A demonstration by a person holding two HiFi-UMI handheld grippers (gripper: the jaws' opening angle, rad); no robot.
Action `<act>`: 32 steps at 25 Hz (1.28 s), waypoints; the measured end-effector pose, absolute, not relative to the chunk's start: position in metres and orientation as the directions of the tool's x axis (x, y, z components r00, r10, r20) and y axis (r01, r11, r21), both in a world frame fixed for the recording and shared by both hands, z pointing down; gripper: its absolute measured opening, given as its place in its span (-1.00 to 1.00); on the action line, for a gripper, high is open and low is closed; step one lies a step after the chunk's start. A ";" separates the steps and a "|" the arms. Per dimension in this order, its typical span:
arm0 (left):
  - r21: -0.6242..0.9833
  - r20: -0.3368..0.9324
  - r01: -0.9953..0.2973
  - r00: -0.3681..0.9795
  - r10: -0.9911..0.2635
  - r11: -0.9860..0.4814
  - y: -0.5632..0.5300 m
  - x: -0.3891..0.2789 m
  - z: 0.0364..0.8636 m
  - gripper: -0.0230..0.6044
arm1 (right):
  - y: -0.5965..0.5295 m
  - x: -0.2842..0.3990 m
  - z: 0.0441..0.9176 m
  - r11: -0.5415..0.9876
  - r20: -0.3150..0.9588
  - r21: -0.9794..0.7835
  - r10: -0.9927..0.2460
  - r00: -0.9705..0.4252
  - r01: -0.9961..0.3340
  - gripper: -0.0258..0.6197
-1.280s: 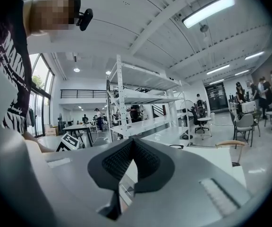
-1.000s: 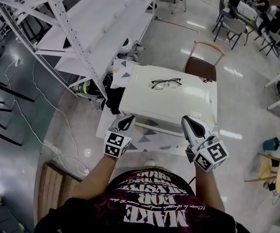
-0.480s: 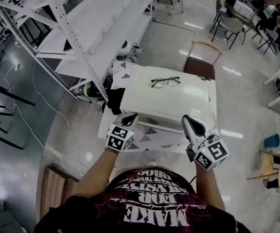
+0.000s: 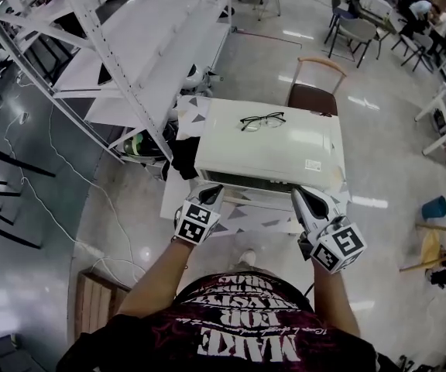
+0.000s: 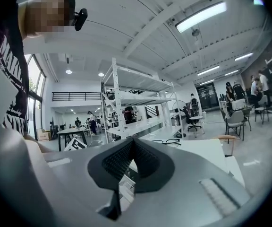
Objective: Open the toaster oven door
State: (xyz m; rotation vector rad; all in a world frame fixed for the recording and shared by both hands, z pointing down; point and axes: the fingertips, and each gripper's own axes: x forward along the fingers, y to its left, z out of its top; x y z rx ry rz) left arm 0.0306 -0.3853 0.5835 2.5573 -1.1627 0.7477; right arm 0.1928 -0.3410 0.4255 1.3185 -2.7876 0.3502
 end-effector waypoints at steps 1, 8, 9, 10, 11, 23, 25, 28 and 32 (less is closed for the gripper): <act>0.003 0.538 -0.747 0.562 -0.629 -0.665 -0.381 0.031 0.585 -0.92 | -0.336 0.191 0.427 0.609 0.135 -0.189 -0.761 -0.634 -0.771 -0.84; 0.039 0.502 -0.707 0.624 -0.598 -0.706 -0.347 0.036 0.593 -0.92 | -0.307 0.180 0.435 0.583 0.155 -0.197 -0.775 -0.612 -0.788 -0.84; 0.035 0.498 -0.704 0.628 -0.599 -0.709 -0.344 0.036 0.594 -0.92 | -0.302 0.179 0.435 0.578 0.158 -0.198 -0.778 -0.608 -0.791 -0.84; 0.028 0.495 -0.701 0.629 -0.599 -0.713 -0.341 0.035 0.596 -0.92 | -0.297 0.178 0.437 0.573 0.163 -0.199 -0.780 -0.604 -0.795 -0.84; 0.020 0.494 -0.697 0.630 -0.599 -0.717 -0.339 0.034 0.599 -0.92 | -0.293 0.176 0.438 0.568 0.168 -0.202 -0.782 -0.600 -0.798 -0.84; 0.017 0.491 -0.691 0.636 -0.596 -0.723 -0.310 0.030 0.619 -0.92 | -0.246 0.178 0.444 0.509 0.198 -0.212 -0.814 -0.547 -0.834 -0.84; 0.019 0.494 -0.685 0.640 -0.589 -0.728 -0.307 0.029 0.621 -0.92 | -0.242 0.182 0.442 0.495 0.198 -0.210 -0.823 -0.532 -0.843 -0.84; 0.019 0.496 -0.676 0.646 -0.580 -0.737 -0.301 0.030 0.626 -0.92 | -0.239 0.186 0.438 0.484 0.191 -0.201 -0.833 -0.518 -0.852 -0.84; 0.022 0.507 -0.672 0.646 -0.571 -0.740 -0.285 0.029 0.641 -0.92 | -0.235 0.187 0.434 0.482 0.186 -0.195 -0.837 -0.514 -0.854 -0.84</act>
